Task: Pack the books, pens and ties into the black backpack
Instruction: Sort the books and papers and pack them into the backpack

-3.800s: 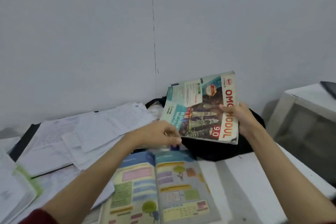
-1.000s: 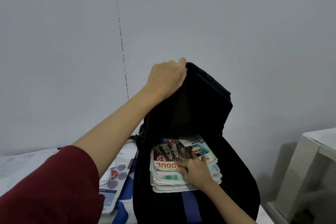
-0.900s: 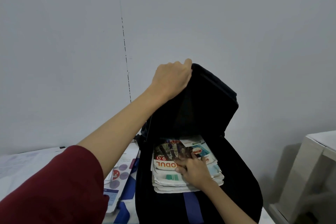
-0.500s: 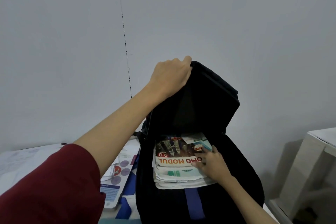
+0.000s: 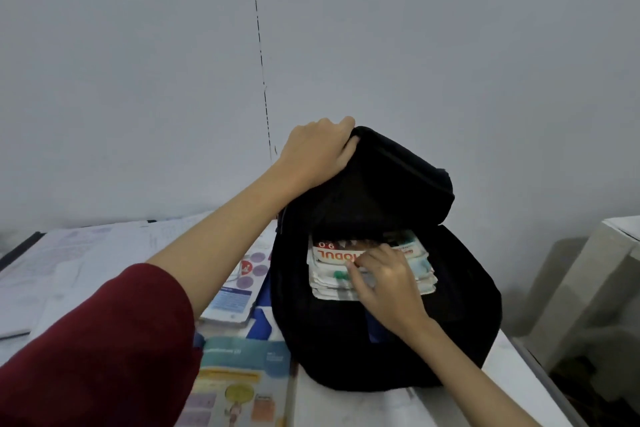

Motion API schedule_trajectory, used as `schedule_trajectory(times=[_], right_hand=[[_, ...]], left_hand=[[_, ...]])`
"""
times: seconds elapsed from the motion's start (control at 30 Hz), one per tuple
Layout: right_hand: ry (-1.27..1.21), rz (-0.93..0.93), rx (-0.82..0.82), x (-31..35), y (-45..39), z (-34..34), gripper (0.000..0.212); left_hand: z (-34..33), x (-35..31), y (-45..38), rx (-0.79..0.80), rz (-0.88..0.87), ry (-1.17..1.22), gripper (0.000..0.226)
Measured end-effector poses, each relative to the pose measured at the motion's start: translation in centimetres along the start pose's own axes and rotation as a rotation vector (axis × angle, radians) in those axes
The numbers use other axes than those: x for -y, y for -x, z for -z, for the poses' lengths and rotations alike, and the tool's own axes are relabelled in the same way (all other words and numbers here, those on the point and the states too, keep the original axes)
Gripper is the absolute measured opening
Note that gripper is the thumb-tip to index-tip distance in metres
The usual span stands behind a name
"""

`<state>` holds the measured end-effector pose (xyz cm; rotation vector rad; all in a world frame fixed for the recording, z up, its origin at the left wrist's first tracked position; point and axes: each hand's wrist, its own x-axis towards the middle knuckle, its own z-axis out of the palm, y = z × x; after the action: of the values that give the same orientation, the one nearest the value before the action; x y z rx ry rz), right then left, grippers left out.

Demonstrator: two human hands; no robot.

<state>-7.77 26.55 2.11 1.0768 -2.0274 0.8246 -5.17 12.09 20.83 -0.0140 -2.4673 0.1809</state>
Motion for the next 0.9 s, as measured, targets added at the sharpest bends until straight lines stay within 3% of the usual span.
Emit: schedule_trajectory(times=[0.13,0.2,0.3,0.4,0.47,0.53,0.63,0.7,0.8,0.9], right_hand=[[-0.103,0.157,-0.114,5.2,0.6,0.6,0.027],[-0.122,0.232,-0.113,7.2,1.3,0.3,0.025],[-0.124,0.261,-0.066,9.2,2.6,-0.5,0.023],[-0.095,0.23,0.014,10.7,4.6,-1.3,0.021],[-0.002,0.198,0.076,11.7,5.6,-2.0,0.02],[0.118,0.139,0.141,12.1,5.8,-2.5,0.02],[0.258,0.013,0.273,13.8,5.7,-3.7,0.027],[0.343,-0.053,0.406,14.5,5.8,-4.5,0.022],[0.438,-0.14,0.622,15.1,6.4,-5.0,0.026],[0.432,-0.2,0.623,16.0,5.9,-5.0,0.032]], left_hand=[[-1.2,1.8,4.9,0.197,0.074,0.133,0.028],[-1.3,3.0,8.2,0.371,0.114,0.217,0.026],[-1.6,4.5,14.0,0.598,0.263,0.533,0.026],[-2.4,6.8,21.3,0.518,0.458,0.725,0.017],[-2.8,9.0,26.6,0.441,0.543,0.659,0.012],[-3.6,10.8,30.7,0.42,0.595,0.489,0.031],[-4.0,12.8,35.4,0.582,0.713,0.294,0.057],[-4.0,12.6,37.5,0.67,0.706,0.284,0.057],[-3.5,11.6,39.1,0.671,0.675,0.25,0.051],[-2.9,12.3,38.3,0.682,0.688,0.262,0.05]])
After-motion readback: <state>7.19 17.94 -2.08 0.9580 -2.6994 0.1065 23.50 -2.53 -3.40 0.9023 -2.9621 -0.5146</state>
